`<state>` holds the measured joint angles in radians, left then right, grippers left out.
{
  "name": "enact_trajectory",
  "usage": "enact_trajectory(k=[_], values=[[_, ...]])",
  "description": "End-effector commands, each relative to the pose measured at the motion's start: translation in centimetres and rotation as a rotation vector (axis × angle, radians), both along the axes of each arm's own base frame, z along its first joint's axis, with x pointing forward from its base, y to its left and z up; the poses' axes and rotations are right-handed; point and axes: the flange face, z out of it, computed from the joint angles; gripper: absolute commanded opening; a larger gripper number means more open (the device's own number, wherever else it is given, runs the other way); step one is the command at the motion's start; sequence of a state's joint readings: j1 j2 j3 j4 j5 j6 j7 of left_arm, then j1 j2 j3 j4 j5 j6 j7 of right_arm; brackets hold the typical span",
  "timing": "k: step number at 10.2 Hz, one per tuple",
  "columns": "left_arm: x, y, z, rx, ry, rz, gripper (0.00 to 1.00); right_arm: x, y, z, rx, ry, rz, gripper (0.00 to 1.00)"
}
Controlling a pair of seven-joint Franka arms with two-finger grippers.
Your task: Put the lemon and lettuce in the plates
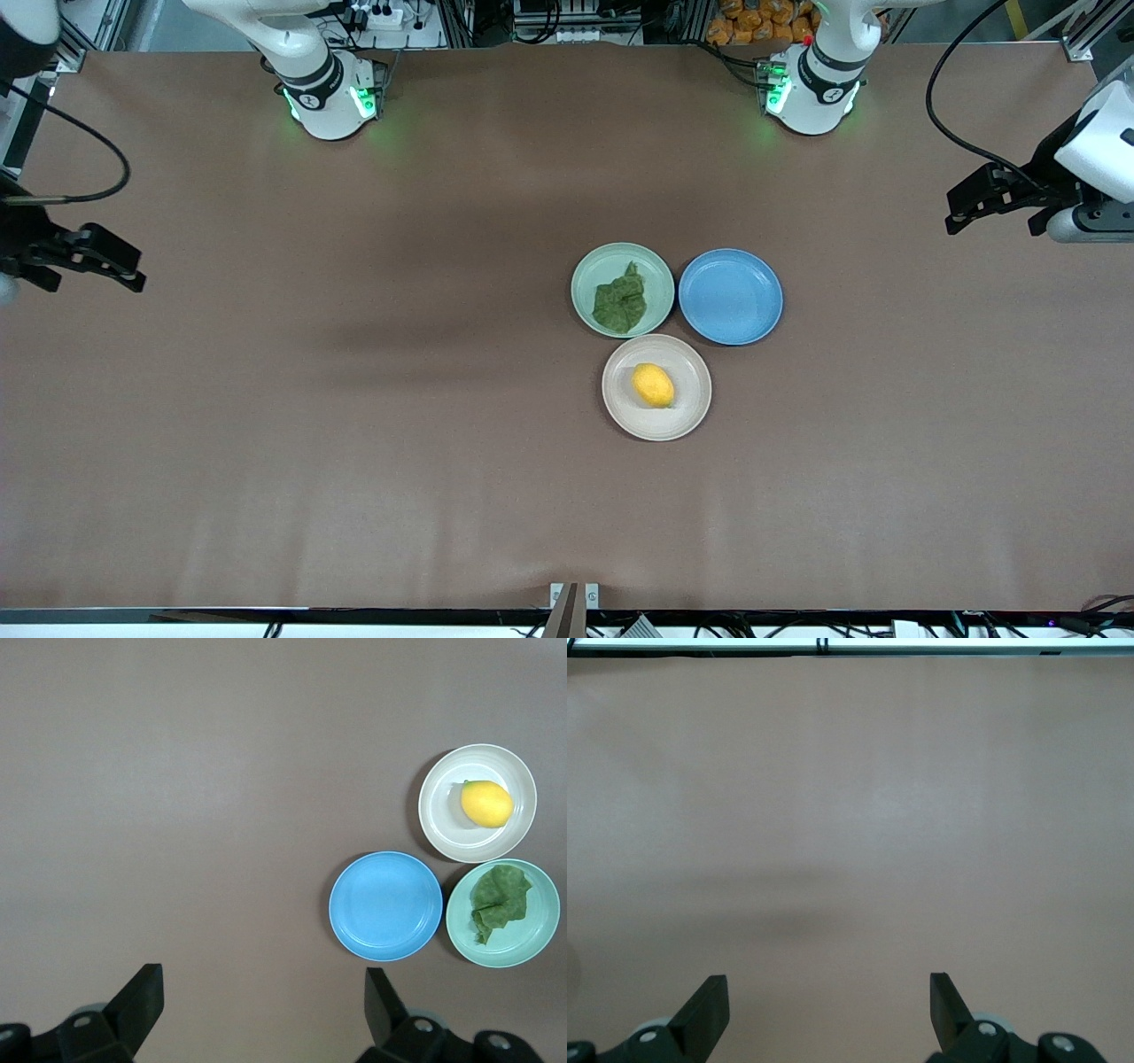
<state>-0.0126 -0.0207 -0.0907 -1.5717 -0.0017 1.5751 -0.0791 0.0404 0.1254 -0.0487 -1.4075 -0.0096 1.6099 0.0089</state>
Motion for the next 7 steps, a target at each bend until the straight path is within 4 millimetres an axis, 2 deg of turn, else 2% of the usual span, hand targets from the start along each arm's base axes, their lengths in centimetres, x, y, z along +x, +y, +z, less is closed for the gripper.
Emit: enact_trajectory(k=[1,3,4,5,6,7], values=[[0.0,-0.1,0.5,-0.017,0.007,-0.01,1.0,-0.5,-0.7,-0.8,0.022,0.012,0.001,1.0],[0.0,-0.1,0.5,-0.017,0.007,-0.01,1.0,-0.1,0.2,-2.1,0.028,0.028,0.016,1.0],[0.1,-0.1,0.5,-0.015,0.007,-0.01,1.0,0.0,0.4,-3.7,0.03,0.037,0.019,1.0],[0.1,-0.1,0.5,-0.015,0.007,-0.01,1.0,-0.2,0.7,-4.3,0.031,0.051,0.025,1.0],[0.1,0.0,0.5,-0.015,0.007,-0.009,1.0,-0.4,1.0,-4.2,0.031,0.049,0.031,1.0],[0.1,0.0,0.5,-0.015,0.007,-0.009,1.0,-0.7,0.5,-3.4,0.03,0.034,0.03,1.0]])
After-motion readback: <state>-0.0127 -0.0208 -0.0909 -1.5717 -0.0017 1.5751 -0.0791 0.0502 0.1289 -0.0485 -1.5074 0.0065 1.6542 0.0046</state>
